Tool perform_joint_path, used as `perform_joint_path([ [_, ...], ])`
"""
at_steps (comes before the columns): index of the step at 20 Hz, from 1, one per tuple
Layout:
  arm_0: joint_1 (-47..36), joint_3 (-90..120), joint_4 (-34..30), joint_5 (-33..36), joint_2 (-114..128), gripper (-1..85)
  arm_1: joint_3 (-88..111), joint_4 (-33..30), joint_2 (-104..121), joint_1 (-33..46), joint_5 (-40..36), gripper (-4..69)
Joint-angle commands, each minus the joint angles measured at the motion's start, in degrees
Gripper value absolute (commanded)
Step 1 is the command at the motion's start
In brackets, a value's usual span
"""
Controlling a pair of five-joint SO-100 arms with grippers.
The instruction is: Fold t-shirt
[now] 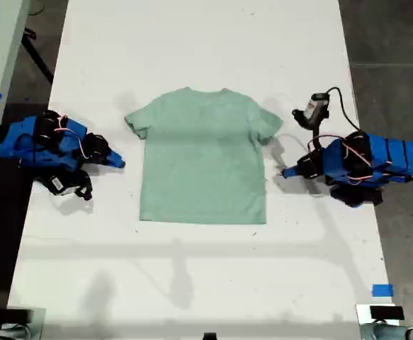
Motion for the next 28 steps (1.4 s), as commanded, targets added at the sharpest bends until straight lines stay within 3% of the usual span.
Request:
perform_joint_path([
  [1,2.2,-0.4,0.4,0.3,0.3,0.0,0.4,-2.0,0.3,5.1,27.6,-1.3],
  [9,1.1,-0.4,0.4,-0.3,0.3,3.2,0.4,-2.0,0.3,5.3,28.4,-1.3],
  [16,-0.3,-3.4,-1.9,-4.5,0.3,-0.1,-6.4,-1.5,-0.4,6.2,30.5,-1.1],
  [19,-4.2,-11.9,0.4,-3.4,-5.0,-0.1,-16.0,-1.8,-11.0,11.4,25.8,-1.1],
  [28,-23.8,-45.0,4.5,13.4,-43.3,-0.1,-46.5,-3.3,-47.6,29.9,4.0,-1.1],
])
